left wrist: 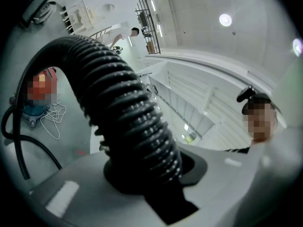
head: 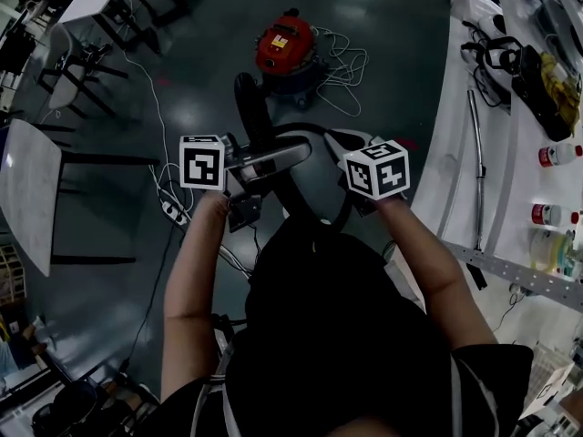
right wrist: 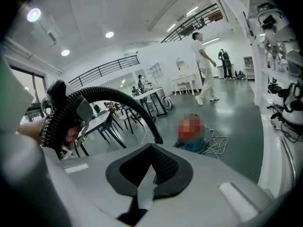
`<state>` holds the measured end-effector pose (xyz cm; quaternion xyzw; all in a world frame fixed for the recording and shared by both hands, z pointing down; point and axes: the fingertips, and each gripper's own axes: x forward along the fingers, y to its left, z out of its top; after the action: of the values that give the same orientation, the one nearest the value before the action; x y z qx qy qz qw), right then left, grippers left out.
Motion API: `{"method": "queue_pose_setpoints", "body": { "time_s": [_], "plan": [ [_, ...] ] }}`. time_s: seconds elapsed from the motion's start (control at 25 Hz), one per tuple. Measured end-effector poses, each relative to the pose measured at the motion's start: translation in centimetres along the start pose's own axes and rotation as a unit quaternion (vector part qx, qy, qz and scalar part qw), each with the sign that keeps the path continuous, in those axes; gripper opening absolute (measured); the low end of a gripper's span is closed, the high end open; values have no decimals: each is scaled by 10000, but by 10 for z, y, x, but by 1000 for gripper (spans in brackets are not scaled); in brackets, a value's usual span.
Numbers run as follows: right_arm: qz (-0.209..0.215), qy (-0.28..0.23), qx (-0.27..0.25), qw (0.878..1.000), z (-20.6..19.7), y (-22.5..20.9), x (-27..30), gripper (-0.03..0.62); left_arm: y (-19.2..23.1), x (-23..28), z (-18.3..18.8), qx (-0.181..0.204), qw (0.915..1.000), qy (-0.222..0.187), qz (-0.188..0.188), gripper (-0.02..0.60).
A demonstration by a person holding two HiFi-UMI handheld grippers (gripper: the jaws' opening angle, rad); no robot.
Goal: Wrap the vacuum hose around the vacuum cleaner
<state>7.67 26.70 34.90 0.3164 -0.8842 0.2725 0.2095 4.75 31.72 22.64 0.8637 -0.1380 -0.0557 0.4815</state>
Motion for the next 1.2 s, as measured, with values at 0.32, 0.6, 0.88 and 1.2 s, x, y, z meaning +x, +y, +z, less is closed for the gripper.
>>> {"method": "queue_pose_setpoints", "body": {
  "time_s": [0.32, 0.6, 0.88, 1.2],
  "plan": [
    [-81, -104, -106, 9999, 26, -18, 22, -3, 13, 2, 27, 304, 9976, 589, -198, 124],
    [-97, -206, -380, 9990, 72, -37, 52, -2, 31, 14, 54, 414, 9919, 1158, -315, 126],
    [-114, -231, -790, 9965, 116, -54, 89, -2, 47, 20, 81, 529, 9862, 1506, -447, 126],
    [-299, -389, -1212, 9914, 167, -69, 132, 1, 66, 6, 113, 706, 9717, 2207, -469, 126]
  ]
}}
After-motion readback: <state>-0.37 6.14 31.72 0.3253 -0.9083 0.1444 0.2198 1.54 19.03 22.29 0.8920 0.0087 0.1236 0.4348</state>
